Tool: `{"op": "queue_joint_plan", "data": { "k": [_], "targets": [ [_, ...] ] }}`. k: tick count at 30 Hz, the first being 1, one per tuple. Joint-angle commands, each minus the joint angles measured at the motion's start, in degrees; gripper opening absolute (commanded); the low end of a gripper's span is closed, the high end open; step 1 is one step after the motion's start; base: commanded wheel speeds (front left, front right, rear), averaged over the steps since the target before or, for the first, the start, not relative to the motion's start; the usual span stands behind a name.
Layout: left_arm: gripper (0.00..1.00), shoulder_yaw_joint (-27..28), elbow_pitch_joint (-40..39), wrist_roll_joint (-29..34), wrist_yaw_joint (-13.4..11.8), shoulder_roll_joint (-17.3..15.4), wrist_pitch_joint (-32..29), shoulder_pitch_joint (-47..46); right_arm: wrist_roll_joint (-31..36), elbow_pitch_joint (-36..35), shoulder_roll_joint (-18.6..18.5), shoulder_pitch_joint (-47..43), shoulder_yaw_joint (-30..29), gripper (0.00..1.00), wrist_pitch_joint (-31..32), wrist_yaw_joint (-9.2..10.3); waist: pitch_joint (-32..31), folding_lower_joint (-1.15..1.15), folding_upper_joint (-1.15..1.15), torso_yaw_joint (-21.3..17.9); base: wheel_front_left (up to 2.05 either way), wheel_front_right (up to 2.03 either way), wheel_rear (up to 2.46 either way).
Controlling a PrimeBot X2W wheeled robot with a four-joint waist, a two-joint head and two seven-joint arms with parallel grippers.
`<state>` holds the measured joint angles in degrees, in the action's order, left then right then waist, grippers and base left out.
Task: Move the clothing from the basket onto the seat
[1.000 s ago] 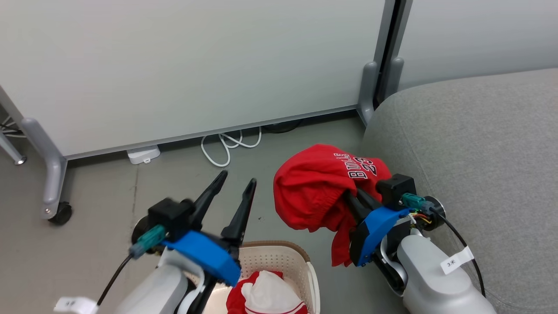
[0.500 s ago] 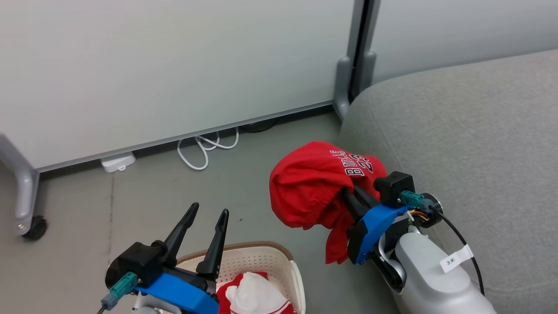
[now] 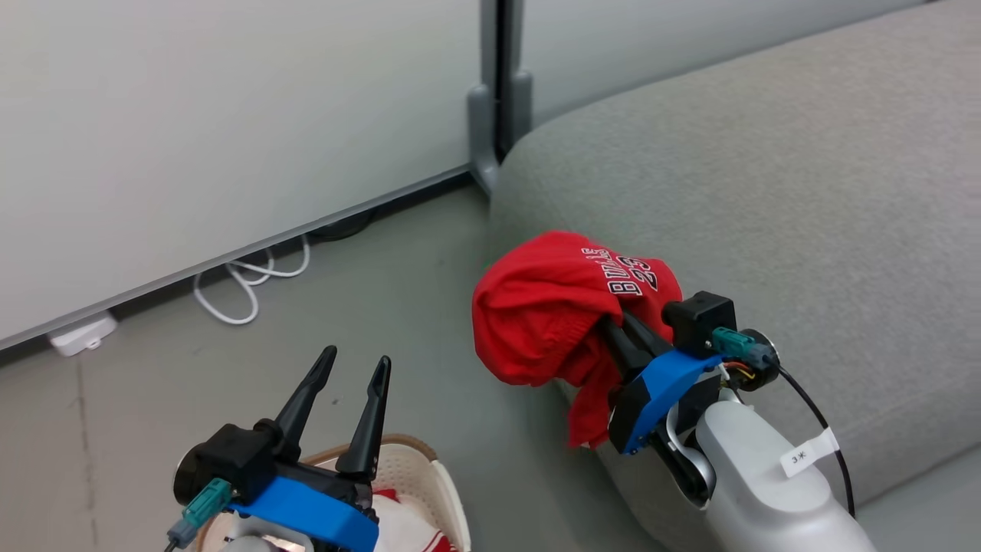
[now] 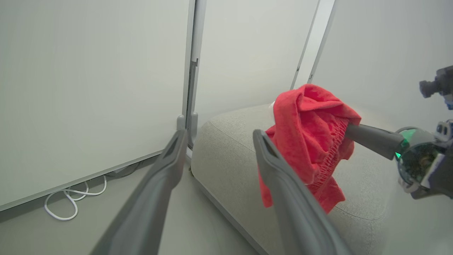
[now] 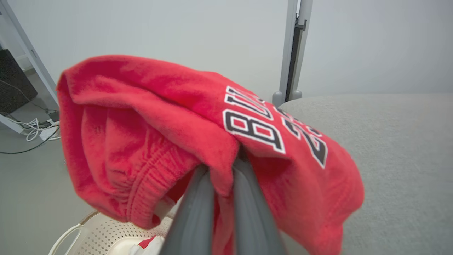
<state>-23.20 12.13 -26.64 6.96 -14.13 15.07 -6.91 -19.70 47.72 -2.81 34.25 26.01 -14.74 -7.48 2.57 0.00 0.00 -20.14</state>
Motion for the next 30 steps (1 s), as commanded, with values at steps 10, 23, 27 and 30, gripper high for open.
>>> {"op": "queue_joint_plan", "data": {
  "k": [10, 23, 27, 30],
  "targets": [
    [1.00, 0.8, 0.0, 1.0, 0.6, -0.6, 0.2, 0.3, 0.5, -3.1, -0.1, -2.9, -1.7, 0.00, -0.4, -0.03, 2.0, 0.00, 0.00, -8.5, 0.00, 0.00, 0.00],
    [1.00, -1.4, 1.3, 0.6, 0.5, -1.5, 0.2, -1.8, 1.1, -5.7, -0.1, -4.8, -4.5, 0.00, -0.4, -0.03, 3.9, 0.00, 0.00, -10.9, 0.00, 0.00, 0.00],
    [1.00, -1.7, 1.3, 0.6, 0.5, -1.8, 0.2, -1.6, 1.2, -5.9, -0.1, -4.9, -4.9, 0.00, -0.4, -0.03, 4.0, 0.00, 0.00, -10.8, 0.00, 0.00, 0.00],
    [1.00, -1.7, 1.0, 1.1, 0.5, -1.8, 0.2, -1.3, 0.3, -5.9, -0.1, -4.6, -5.7, 0.00, -0.4, -0.03, 4.7, 0.00, 0.00, -10.1, 0.00, 0.00, 0.00]
  ]
}}
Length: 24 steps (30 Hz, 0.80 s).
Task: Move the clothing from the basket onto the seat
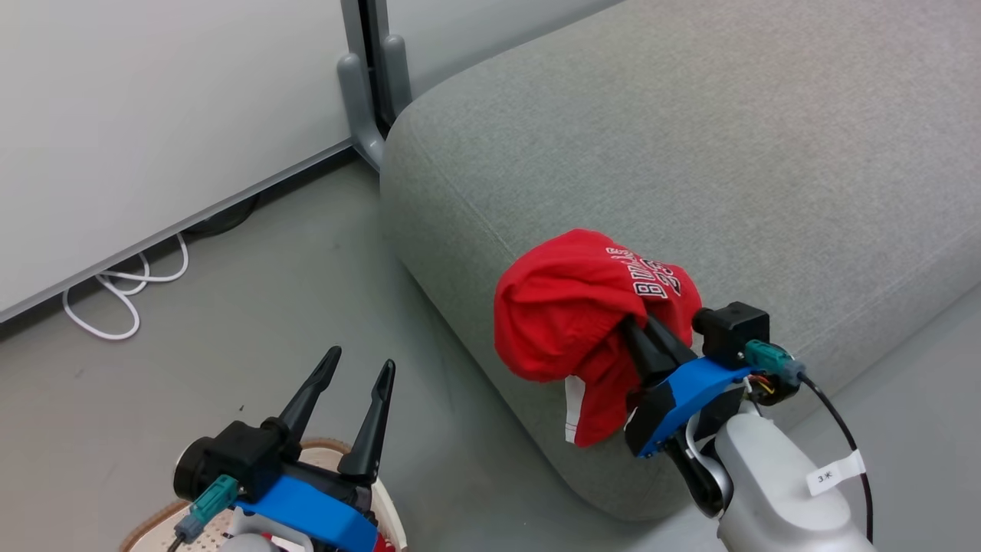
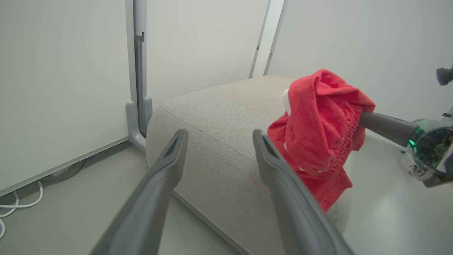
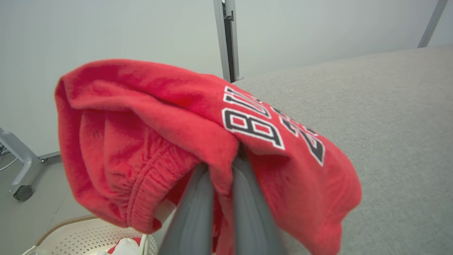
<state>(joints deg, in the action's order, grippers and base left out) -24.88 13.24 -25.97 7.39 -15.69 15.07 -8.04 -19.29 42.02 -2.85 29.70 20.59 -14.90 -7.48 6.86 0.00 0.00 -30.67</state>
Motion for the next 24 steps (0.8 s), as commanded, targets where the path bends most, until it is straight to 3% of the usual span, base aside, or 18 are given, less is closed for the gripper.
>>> {"op": "queue_joint_plan", "data": {
  "k": [1, 6, 12, 24],
  "targets": [
    [1.00, -0.3, -0.3, 0.4, 0.1, -0.3, 0.2, -0.3, -0.2, -0.2, -0.1, 0.5, -0.7, 0.00, -0.2, -0.03, 0.8, 0.00, 0.00, 0.8, 0.00, 0.00, 0.00],
    [1.00, -1.3, -1.0, 0.8, 0.1, -0.7, 0.2, -2.3, 0.3, 0.6, -0.1, 4.1, -6.6, 0.00, 0.0, -0.03, 3.7, 0.00, 0.00, 3.3, 0.00, 0.00, 0.00],
    [1.00, -4.2, -3.2, 1.6, 0.1, -2.7, -0.1, -7.8, 8.1, 1.2, -0.5, 13.9, -23.4, 0.00, 0.8, -0.03, 12.1, 0.00, 0.00, 9.4, 0.00, 0.00, 0.00],
    [1.00, -5.0, -13.6, 4.0, -0.3, -9.3, -1.7, -16.6, 13.4, -2.8, -10.0, 30.5, -45.3, 0.00, 5.3, -0.03, 32.3, 0.00, 0.00, 15.9, 0.00, 0.00, 0.00]
  ]
}}
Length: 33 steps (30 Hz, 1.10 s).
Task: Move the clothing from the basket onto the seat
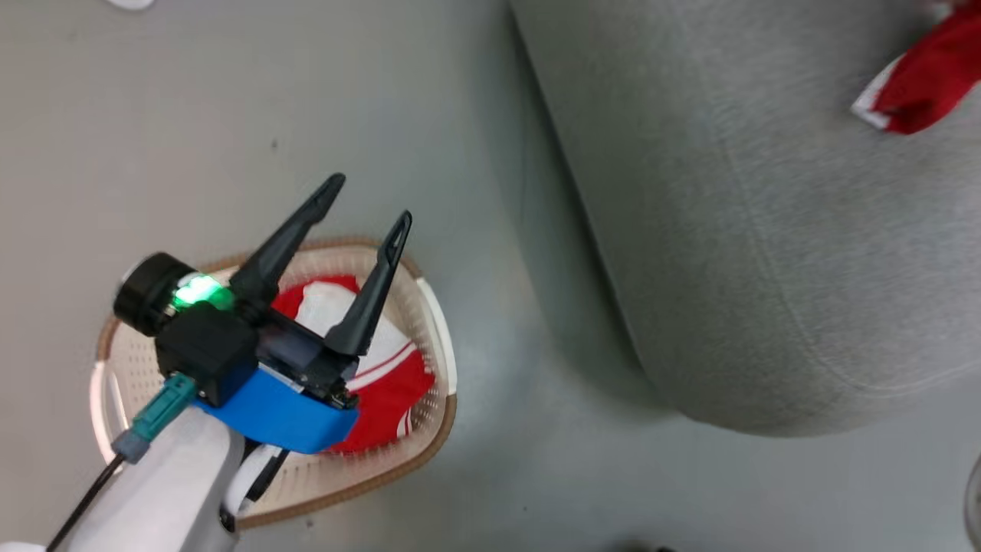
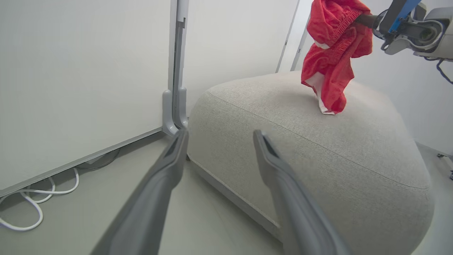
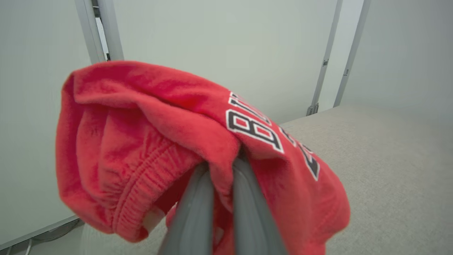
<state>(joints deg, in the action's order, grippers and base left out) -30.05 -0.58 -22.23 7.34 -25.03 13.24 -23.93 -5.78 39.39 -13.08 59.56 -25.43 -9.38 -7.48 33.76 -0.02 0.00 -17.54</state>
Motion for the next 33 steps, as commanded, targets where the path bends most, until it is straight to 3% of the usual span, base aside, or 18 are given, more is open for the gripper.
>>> {"op": "queue_joint_plan", "data": {
  "k": [1, 7, 12, 13, 14, 20, 33],
  "targets": [
    [1.00, 0.4, -0.6, 0.3, -0.3, -0.3, 0.1, -1.1, 0.5, -0.3, -0.5, 1.6, -0.6, 0.00, -0.1, -0.03, 6.6, 0.02, 0.00, 3.1, 0.00, 0.00, 0.00],
    [1.00, 2.4, -4.1, 0.4, -1.0, -1.5, 0.3, -3.1, 3.3, 0.4, -3.1, 5.8, -8.5, 0.00, 0.8, -0.02, 12.3, 0.02, 0.00, 3.9, 0.00, 0.00, 0.00],
    [1.00, 2.2, -4.6, 0.4, -1.0, -1.2, 0.8, -3.7, 8.3, 4.4, -2.4, 5.6, -16.3, 0.02, 1.1, -0.02, 13.5, 0.02, 0.00, 4.8, 0.00, 0.00, 0.00],
    [1.00, 2.1, -4.3, 0.3, -0.9, -1.0, 0.9, -3.8, 9.2, 5.2, -2.3, 5.3, -17.4, 0.39, 1.1, -0.02, 13.4, 0.02, 0.00, 5.0, 0.00, 0.00, 0.00],
    [1.00, 1.9, -4.0, 0.2, -0.9, -0.9, 1.0, -3.9, 9.7, 5.9, -2.0, 5.2, -18.5, 1.00, 1.0, -0.02, 13.2, 0.02, 0.00, 5.3, 0.00, 0.00, 0.00],
    [1.00, 1.4, -1.9, -0.2, -0.7, 0.2, 1.5, -4.0, 13.7, 8.5, -1.1, 4.4, -21.0, 1.00, -1.2, -0.03, 10.4, 0.02, 0.00, 6.2, 0.00, 0.00, 0.00],
    [1.00, 1.7, 6.3, -2.3, -0.1, 5.5, 2.0, 0.0, 19.9, 12.0, 1.0, -4.5, -15.9, 1.00, -4.4, -0.03, -5.0, 0.02, 0.00, 8.1, 0.00, 0.00, 0.00]
  ]
}}
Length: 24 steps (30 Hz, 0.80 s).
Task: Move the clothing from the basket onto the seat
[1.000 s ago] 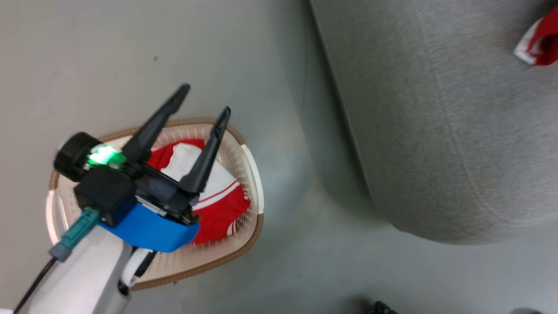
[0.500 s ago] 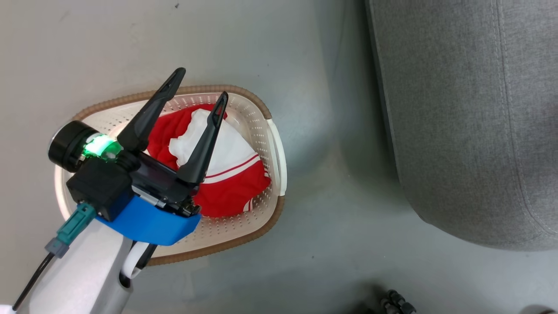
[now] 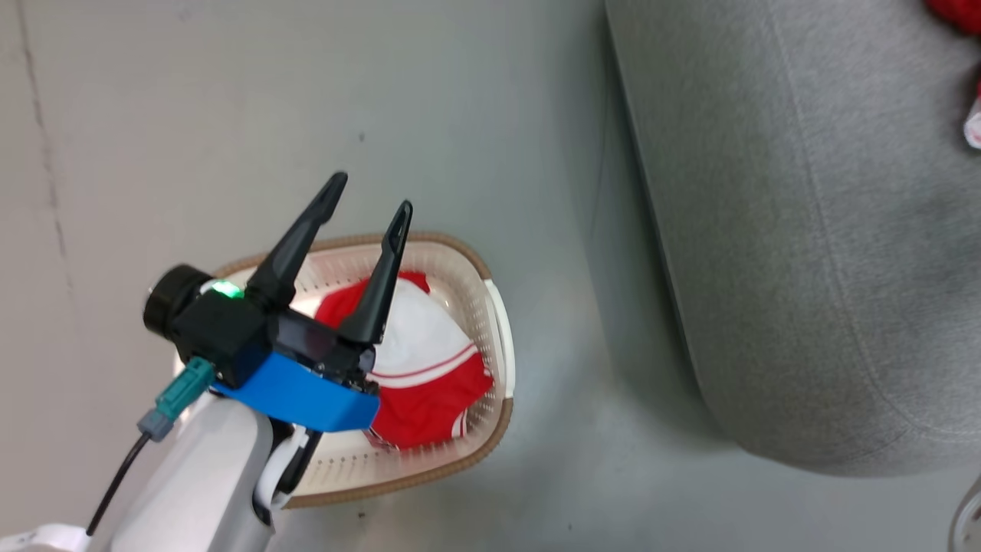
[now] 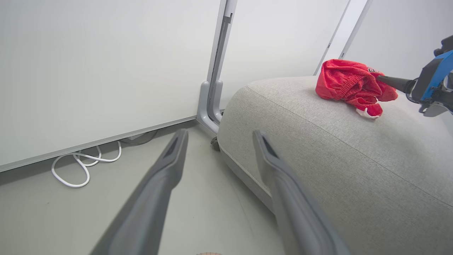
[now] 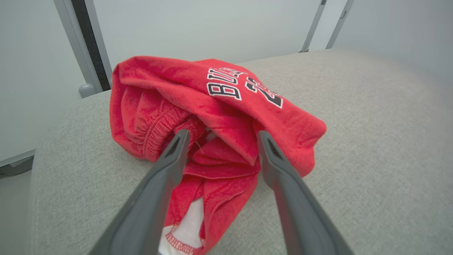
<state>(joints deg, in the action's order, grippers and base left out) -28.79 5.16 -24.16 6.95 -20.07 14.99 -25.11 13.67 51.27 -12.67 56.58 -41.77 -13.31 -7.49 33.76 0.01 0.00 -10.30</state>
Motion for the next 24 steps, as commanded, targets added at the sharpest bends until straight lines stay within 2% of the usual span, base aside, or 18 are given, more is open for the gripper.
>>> {"op": "queue_joint_plan", "data": {
  "k": [1, 6, 12, 20, 24],
  "targets": [
    [1.00, 1.0, 1.1, -0.4, 0.3, 1.0, 0.3, 1.9, 0.7, 0.0, 0.8, -2.5, 1.0, 1.00, -0.7, -0.01, -6.4, -0.01, 0.00, 0.9, 0.00, 0.00, 0.00],
    [1.00, 4.4, 3.3, -0.9, 0.4, 3.5, 0.3, 7.0, -0.3, -1.1, 4.3, -7.7, 5.3, 1.00, -1.6, -0.01, -13.9, -0.01, 0.00, 0.9, 0.00, 0.00, 0.00],
    [1.00, 9.7, 5.0, 0.0, 0.5, 6.3, 0.2, 12.8, -3.5, -7.0, 8.1, -15.6, 10.0, 1.00, -1.9, -0.01, -20.5, -0.01, 0.00, 1.0, 0.00, 0.00, 0.00],
    [1.00, 15.6, 6.6, 2.0, 0.5, 9.0, 0.2, 17.7, -6.2, -15.1, 9.7, -27.0, 18.4, 1.00, -1.9, -0.02, -26.1, -0.01, 0.00, 1.9, 0.00, 0.00, 0.00],
    [1.00, 18.1, 7.6, 3.2, 0.6, 10.3, 0.2, 19.8, -10.8, -18.2, 9.8, -33.0, 25.0, 1.00, -1.9, -0.02, -28.9, -0.01, 0.00, 3.0, 0.00, 0.00, 0.00]
  ]
}}
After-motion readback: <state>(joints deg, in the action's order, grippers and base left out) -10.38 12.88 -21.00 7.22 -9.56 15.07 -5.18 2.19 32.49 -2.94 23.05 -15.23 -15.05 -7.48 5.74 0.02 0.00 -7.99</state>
